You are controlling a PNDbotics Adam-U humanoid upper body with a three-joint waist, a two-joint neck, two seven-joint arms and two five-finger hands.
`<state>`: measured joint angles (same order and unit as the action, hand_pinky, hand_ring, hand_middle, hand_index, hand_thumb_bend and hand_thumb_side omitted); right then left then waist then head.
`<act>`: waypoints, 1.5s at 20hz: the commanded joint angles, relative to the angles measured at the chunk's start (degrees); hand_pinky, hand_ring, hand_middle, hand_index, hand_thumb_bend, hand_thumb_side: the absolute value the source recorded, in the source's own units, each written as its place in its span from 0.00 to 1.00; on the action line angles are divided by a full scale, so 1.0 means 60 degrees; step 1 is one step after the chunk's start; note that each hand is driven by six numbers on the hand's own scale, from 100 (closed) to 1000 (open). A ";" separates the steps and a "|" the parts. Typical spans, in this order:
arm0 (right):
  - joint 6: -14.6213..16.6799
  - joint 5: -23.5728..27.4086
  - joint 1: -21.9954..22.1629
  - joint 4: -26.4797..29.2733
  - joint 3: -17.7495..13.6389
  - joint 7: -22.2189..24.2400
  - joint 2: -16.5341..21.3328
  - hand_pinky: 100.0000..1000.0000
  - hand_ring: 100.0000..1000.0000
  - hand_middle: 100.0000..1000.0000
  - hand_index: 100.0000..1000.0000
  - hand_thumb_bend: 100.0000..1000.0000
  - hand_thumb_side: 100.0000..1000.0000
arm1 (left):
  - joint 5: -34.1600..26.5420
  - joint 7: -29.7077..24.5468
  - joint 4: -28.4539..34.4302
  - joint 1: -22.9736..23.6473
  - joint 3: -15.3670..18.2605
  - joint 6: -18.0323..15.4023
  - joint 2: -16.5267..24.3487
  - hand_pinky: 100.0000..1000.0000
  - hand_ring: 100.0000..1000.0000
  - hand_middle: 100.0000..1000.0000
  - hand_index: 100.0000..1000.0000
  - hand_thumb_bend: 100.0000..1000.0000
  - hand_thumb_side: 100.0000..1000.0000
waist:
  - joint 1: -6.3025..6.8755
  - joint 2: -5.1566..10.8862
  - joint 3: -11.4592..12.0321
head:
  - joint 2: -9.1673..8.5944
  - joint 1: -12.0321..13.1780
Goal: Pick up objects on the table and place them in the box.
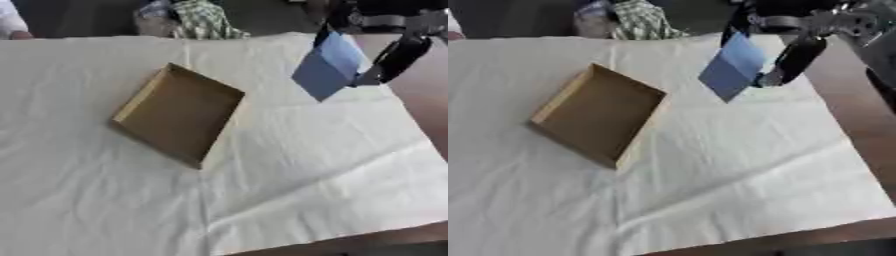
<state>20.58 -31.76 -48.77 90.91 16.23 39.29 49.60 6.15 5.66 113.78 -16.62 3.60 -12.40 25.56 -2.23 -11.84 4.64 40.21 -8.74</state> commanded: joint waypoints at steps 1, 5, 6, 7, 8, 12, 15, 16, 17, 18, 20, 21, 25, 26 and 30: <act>0.0078 -0.0144 -0.0520 -0.0466 0.0042 0.0106 -0.0242 0.71 0.61 0.46 0.59 0.02 0.11 | -0.0093 -0.0082 0.0136 -0.0151 -0.0023 0.0006 0.0064 0.59 0.62 0.49 0.69 0.31 0.60 | 0.0001 0.0191 0.0045 | 0.0055 -0.0035; 0.0198 -0.0301 -0.1013 -0.1110 0.0177 0.0196 -0.0726 0.72 0.60 0.46 0.59 0.00 0.13 | -0.0143 -0.0125 0.0136 -0.0179 -0.0044 0.0013 0.0040 0.59 0.62 0.49 0.69 0.31 0.60 | -0.0020 0.0219 0.0131 | 0.0077 -0.0040; 0.0221 -0.0334 -0.1122 -0.1263 0.0195 0.0201 -0.0851 0.72 0.60 0.46 0.59 0.00 0.13 | -0.0158 -0.0133 0.0136 -0.0187 -0.0049 0.0017 0.0032 0.59 0.62 0.49 0.69 0.31 0.60 | -0.0024 0.0223 0.0149 | 0.0073 -0.0045; 0.0241 -0.0365 -0.1233 -0.1420 0.0208 0.0205 -0.0985 0.72 0.60 0.46 0.59 0.00 0.13 | -0.0175 -0.0143 0.0136 -0.0199 -0.0056 0.0020 0.0021 0.59 0.62 0.49 0.69 0.31 0.60 | -0.0027 0.0226 0.0168 | 0.0069 -0.0054; 0.0263 -0.0396 -0.1330 -0.1566 0.0218 0.0203 -0.1101 0.72 0.60 0.46 0.59 0.00 0.13 | -0.0189 -0.0155 0.0136 -0.0209 -0.0064 0.0022 0.0013 0.59 0.62 0.49 0.69 0.31 0.60 | -0.0030 0.0228 0.0181 | 0.0067 -0.0061; 0.0397 -0.0539 -0.1678 -0.2003 0.0305 0.0210 -0.1541 0.72 0.60 0.46 0.59 0.00 0.14 | -0.0242 -0.0200 0.0136 -0.0256 -0.0093 0.0027 -0.0025 0.59 0.62 0.49 0.69 0.31 0.60 | -0.0055 0.0234 0.0248 | 0.0058 -0.0102; 0.0478 -0.0692 -0.1875 -0.2249 0.0363 0.0217 -0.1825 0.72 0.60 0.46 0.58 0.00 0.14 | -0.0274 -0.0223 0.0136 -0.0292 -0.0108 0.0023 -0.0040 0.59 0.62 0.49 0.69 0.31 0.60 | -0.0072 0.0236 0.0302 | 0.0084 -0.0138; 0.0497 -0.0746 -0.1925 -0.2336 0.0374 0.0214 -0.1911 0.72 0.60 0.45 0.58 0.00 0.14 | -0.0284 -0.0230 0.0136 -0.0306 -0.0112 0.0022 -0.0046 0.59 0.62 0.49 0.69 0.31 0.60 | -0.0074 0.0236 0.0319 | 0.0086 -0.0146; 0.0515 -0.0804 -0.1968 -0.2425 0.0386 0.0210 -0.1992 0.71 0.60 0.45 0.58 0.00 0.14 | -0.0295 -0.0237 0.0136 -0.0325 -0.0117 0.0020 -0.0055 0.59 0.62 0.49 0.69 0.31 0.60 | -0.0076 0.0236 0.0344 | 0.0083 -0.0161; 0.0534 -0.0874 -0.2009 -0.2527 0.0398 0.0203 -0.2079 0.71 0.60 0.45 0.58 0.00 0.14 | -0.0310 -0.0246 0.0136 -0.0351 -0.0125 0.0015 -0.0066 0.59 0.62 0.49 0.69 0.31 0.60 | -0.0079 0.0234 0.0373 | 0.0079 -0.0181; 0.0581 -0.0983 -0.2072 -0.2698 0.0415 0.0170 -0.2228 0.71 0.60 0.45 0.58 0.00 0.14 | -0.0340 -0.0256 0.0136 -0.0387 -0.0134 0.0006 -0.0078 0.59 0.62 0.49 0.69 0.31 0.60 | -0.0085 0.0230 0.0418 | 0.0078 -0.0216; 0.0608 -0.1019 -0.2101 -0.2760 0.0423 0.0151 -0.2297 0.71 0.60 0.45 0.58 0.00 0.14 | -0.0352 -0.0261 0.0136 -0.0402 -0.0138 0.0005 -0.0083 0.59 0.62 0.49 0.69 0.31 0.60 | -0.0089 0.0226 0.0438 | 0.0078 -0.0231; 0.0699 -0.1141 -0.2247 -0.2976 0.0500 0.0148 -0.2621 0.71 0.60 0.45 0.58 0.00 0.15 | -0.0392 -0.0298 0.0136 -0.0455 -0.0164 0.0011 -0.0126 0.59 0.63 0.49 0.69 0.31 0.60 | -0.0115 0.0214 0.0508 | 0.0079 -0.0295; 0.0720 -0.1190 -0.2282 -0.3043 0.0529 0.0163 -0.2705 0.71 0.60 0.45 0.58 0.00 0.15 | -0.0404 -0.0307 0.0136 -0.0471 -0.0171 0.0011 -0.0140 0.59 0.63 0.49 0.69 0.31 0.60 | -0.0120 0.0211 0.0526 | 0.0075 -0.0313; 0.0828 -0.1427 -0.2386 -0.3349 0.0643 0.0211 -0.3051 0.71 0.60 0.46 0.58 0.00 0.17 | -0.0448 -0.0346 0.0136 -0.0536 -0.0197 0.0009 -0.0182 0.59 0.63 0.49 0.69 0.31 0.60 | -0.0145 0.0202 0.0636 | 0.0049 -0.0411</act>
<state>24.82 -39.58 -61.56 71.07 20.29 40.17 30.99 3.66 3.81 113.78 -18.88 2.29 -12.31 24.05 -3.31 -11.58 8.50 40.48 -10.86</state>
